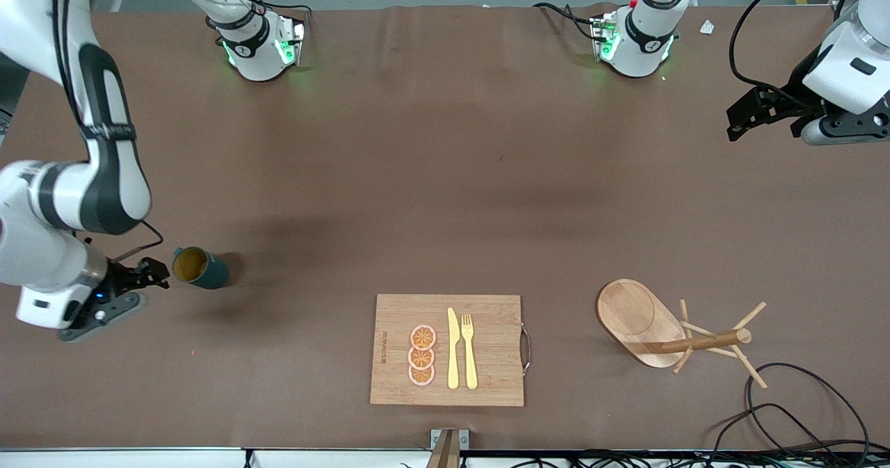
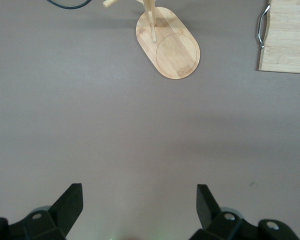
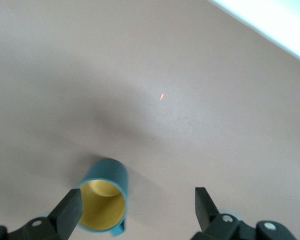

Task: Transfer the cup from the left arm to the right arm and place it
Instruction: 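Set the teal mug down, open and raise the right gripper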

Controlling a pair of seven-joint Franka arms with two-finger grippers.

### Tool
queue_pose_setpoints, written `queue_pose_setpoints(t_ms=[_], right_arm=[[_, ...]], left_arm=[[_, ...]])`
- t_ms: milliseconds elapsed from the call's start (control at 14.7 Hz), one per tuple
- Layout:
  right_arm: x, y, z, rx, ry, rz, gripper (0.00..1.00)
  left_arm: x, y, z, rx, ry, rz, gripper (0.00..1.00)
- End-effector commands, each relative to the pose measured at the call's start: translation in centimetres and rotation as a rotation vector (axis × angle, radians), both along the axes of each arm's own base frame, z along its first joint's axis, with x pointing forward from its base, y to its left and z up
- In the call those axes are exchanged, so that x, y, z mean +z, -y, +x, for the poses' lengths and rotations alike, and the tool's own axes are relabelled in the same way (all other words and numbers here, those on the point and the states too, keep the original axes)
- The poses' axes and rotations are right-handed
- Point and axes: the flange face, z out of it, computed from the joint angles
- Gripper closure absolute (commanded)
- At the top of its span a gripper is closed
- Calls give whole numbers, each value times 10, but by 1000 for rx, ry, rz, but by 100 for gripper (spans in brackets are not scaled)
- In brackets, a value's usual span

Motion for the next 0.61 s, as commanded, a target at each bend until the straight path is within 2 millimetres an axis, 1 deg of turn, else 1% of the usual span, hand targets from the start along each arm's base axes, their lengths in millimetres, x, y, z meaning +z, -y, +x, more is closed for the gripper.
queue_pose_setpoints(t_ms=[0,68,136,272,340,545], right_arm=[[63,-31,-28,-203,22,29,0],[77,-41,-34,-260,20,38,0],[96,-44,-43,-309,21,44,0],[127,-45,-60,-469,26,61,0],[140,-45,-67,-522,26,67,0],[184,-41,-95,-558,58,86,0]], left_arm=[[7,-3,-3,-10,18,1,0],[6,-3,-3,-10,16,1,0],[7,-3,-3,-9,18,1,0],[7,-3,-3,-9,18,1,0],[7,-3,-3,-9,18,1,0],[8,-3,-4,-9,18,1,0]])
